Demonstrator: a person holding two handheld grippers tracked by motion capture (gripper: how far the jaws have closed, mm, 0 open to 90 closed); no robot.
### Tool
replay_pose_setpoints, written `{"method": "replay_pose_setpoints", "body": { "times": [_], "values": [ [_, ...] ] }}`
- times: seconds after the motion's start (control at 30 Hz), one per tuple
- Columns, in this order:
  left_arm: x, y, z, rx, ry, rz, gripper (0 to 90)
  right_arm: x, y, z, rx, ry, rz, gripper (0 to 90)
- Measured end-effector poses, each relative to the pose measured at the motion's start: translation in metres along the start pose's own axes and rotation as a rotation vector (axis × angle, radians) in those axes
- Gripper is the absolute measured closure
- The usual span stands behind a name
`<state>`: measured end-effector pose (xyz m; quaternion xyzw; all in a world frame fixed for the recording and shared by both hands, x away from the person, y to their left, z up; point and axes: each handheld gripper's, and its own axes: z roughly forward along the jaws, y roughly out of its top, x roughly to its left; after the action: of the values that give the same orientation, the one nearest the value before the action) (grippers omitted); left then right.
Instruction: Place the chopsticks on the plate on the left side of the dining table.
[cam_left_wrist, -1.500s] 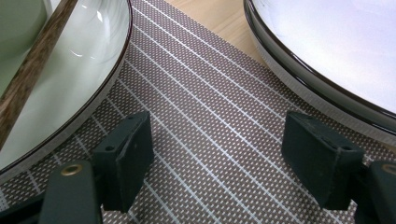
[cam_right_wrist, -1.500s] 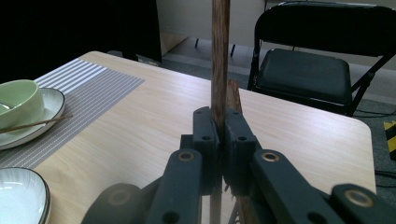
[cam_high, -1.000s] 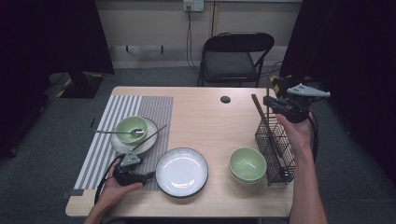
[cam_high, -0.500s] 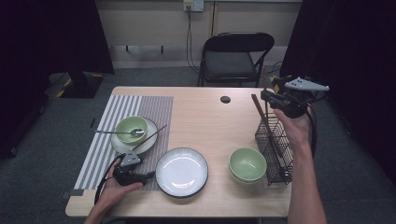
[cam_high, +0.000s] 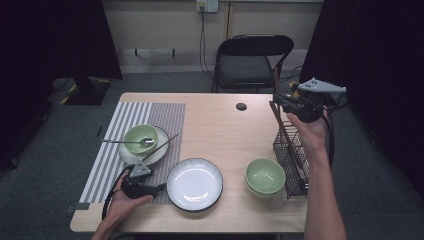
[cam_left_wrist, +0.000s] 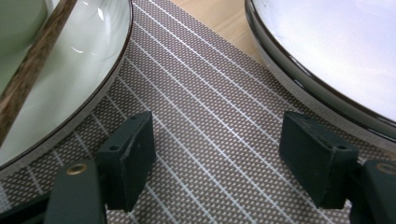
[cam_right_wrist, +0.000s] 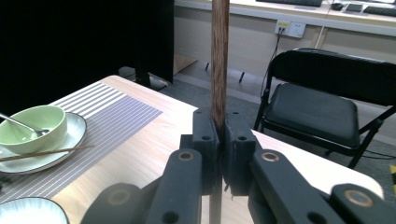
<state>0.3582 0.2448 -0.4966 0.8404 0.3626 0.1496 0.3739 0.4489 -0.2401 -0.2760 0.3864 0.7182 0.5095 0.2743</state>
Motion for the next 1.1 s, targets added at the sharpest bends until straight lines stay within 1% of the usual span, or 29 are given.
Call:
{"method": "replay_pose_setpoints", "body": {
  "times": [0.03,0.07,0.1,0.13,0.2,0.27,0.37,0.43,0.47,0.57,0.67,0.7,0.73,0.8,0.83,0.87,0.9,0.97,1.0,1.03,1.07,1.1],
  "values": [
    [0.0,0.0,0.0,-0.009,0.0,-0.006,27.5,0.001,0.0,0.001,0.002,0.001,0.0,85.0],
    [0.001,0.001,-0.002,-0.01,0.006,0.004,27.5,0.001,0.0,0.002,0.001,0.004,0.002,84.9],
    [0.001,0.001,-0.003,-0.025,-0.008,-0.022,27.5,0.002,0.0,0.003,-0.002,0.008,0.006,84.9],
    [0.001,0.002,-0.004,-0.033,-0.009,-0.035,27.6,0.003,0.0,0.004,-0.005,0.015,0.009,85.0],
    [0.002,0.003,-0.007,-0.039,-0.014,-0.034,28.1,0.005,-0.001,0.006,-0.008,0.023,0.012,85.0],
    [0.002,0.004,-0.009,-0.06,-0.031,-0.051,28.3,0.009,-0.001,0.009,0.003,0.028,0.012,84.9],
    [0.002,0.007,-0.013,-0.083,-0.056,-0.066,29.2,0.015,-0.004,0.014,-0.001,0.051,0.014,84.9],
    [0.002,0.009,-0.015,-0.092,-0.033,-0.067,29.0,0.019,-0.006,0.018,0.002,0.06,0.013,84.9],
    [0.003,0.009,-0.016,-0.1,-0.04,-0.077,28.7,0.021,-0.007,0.02,0.003,0.065,0.016,84.9],
    [0.005,0.009,-0.02,-0.11,-0.043,-0.081,28.7,0.026,-0.009,0.025,0.005,0.08,0.02,84.9],
    [0.007,0.01,-0.024,-0.137,-0.045,-0.099,28.9,0.031,-0.009,0.029,0.002,0.091,0.02,84.9],
    [0.008,0.011,-0.026,-0.144,-0.045,-0.094,28.9,0.033,-0.009,0.029,-0.001,0.096,0.02,84.9],
    [0.008,0.012,-0.027,-0.156,-0.051,-0.106,29.0,0.035,-0.009,0.03,-0.003,0.099,0.022,84.9],
    [0.008,0.014,-0.029,-0.166,-0.055,-0.111,29.1,0.039,-0.009,0.032,-0.007,0.109,0.022,84.9],
    [0.008,0.016,-0.03,-0.171,-0.064,-0.11,29.5,0.041,-0.009,0.033,-0.007,0.113,0.025,84.9],
    [0.008,0.016,-0.03,-0.171,-0.064,-0.11,29.9,0.041,-0.009,0.033,-0.007,0.113,0.025,84.9],
    [0.008,0.017,-0.03,-0.174,-0.063,-0.113,29.9,0.046,-0.009,0.035,-0.005,0.12,0.024,84.9],
    [0.007,0.018,-0.03,-0.171,-0.055,-0.104,30.4,0.05,-0.009,0.037,-0.009,0.134,0.026,84.9],
    [0.007,0.019,-0.03,-0.178,-0.057,-0.108,30.5,0.053,-0.009,0.038,-0.007,0.14,0.026,84.9],
    [0.008,0.02,-0.03,-0.182,-0.058,-0.104,30.4,0.055,-0.01,0.039,-0.007,0.151,0.028,84.8],
    [0.007,0.021,-0.03,-0.185,-0.059,-0.11,30.4,0.057,-0.01,0.04,-0.008,0.166,0.036,84.8],
    [0.008,0.022,-0.03,-0.191,-0.058,-0.11,30.5,0.059,-0.01,0.041,-0.013,0.178,0.035,84.8]
  ]
}}
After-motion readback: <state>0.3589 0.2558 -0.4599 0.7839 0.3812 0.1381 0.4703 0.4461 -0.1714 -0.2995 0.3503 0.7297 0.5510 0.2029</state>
